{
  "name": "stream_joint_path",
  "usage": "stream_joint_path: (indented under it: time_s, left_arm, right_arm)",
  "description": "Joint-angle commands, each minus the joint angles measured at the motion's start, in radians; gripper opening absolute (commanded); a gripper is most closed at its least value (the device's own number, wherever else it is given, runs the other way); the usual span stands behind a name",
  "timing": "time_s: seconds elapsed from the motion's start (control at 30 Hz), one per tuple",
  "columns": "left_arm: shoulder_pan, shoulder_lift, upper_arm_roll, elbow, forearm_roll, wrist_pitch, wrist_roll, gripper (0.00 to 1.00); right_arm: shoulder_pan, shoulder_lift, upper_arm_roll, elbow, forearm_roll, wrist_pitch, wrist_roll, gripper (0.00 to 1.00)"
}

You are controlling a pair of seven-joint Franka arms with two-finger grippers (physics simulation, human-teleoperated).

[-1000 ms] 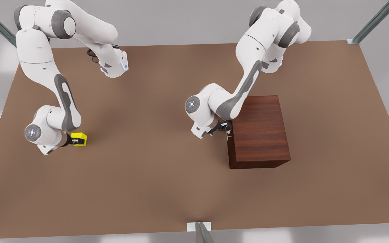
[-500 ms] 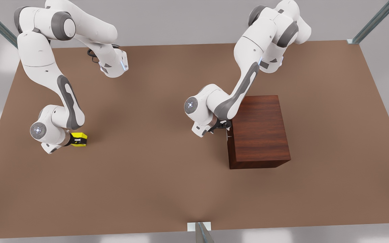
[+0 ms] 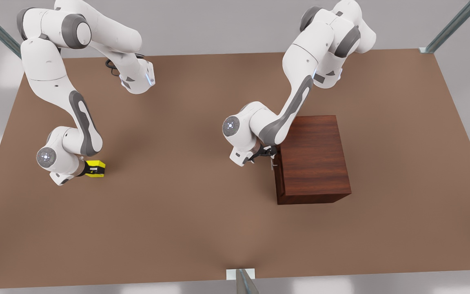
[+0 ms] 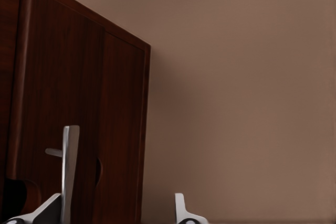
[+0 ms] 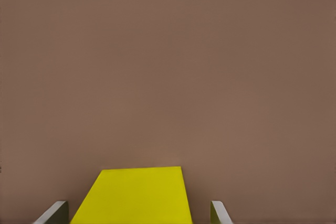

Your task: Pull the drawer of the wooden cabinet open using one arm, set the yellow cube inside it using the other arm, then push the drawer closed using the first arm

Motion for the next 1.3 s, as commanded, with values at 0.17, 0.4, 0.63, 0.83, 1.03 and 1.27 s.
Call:
stream_joint_path:
  time_s: [0.17,0.4,0.63,0.83,1.03,1.27]
  left_arm:
    - [-0.003,-0.001,-0.001,0.004,-0.008,0.007,-0.033,1.00]
    - [-0.009,0.008,-0.001,0.007,-0.022,0.008,-0.034,1.00]
    - [-0.015,0.011,-0.001,0.007,-0.048,0.010,-0.036,1.00]
    - [-0.026,0.013,-0.003,0.010,-0.059,0.016,-0.047,1.00]
    - [-0.035,0.016,-0.003,0.013,-0.057,0.020,-0.063,1.00]
    - [-0.048,0.019,-0.003,0.021,-0.052,0.020,-0.076,1.00]
  right_arm:
    - [0.000,-0.005,-0.003,0.002,0.004,-0.021,-0.015,1.00]
    - [0.001,-0.003,-0.003,0.002,0.004,-0.021,-0.010,1.00]
    - [0.001,-0.003,-0.003,0.002,0.004,-0.021,-0.012,1.00]
    - [0.000,-0.003,-0.003,0.000,0.004,-0.022,-0.012,1.00]
    - [0.000,-0.005,-0.003,0.000,0.004,-0.042,-0.015,1.00]
    - [0.000,-0.003,-0.003,0.000,0.004,-0.042,-0.015,1.00]
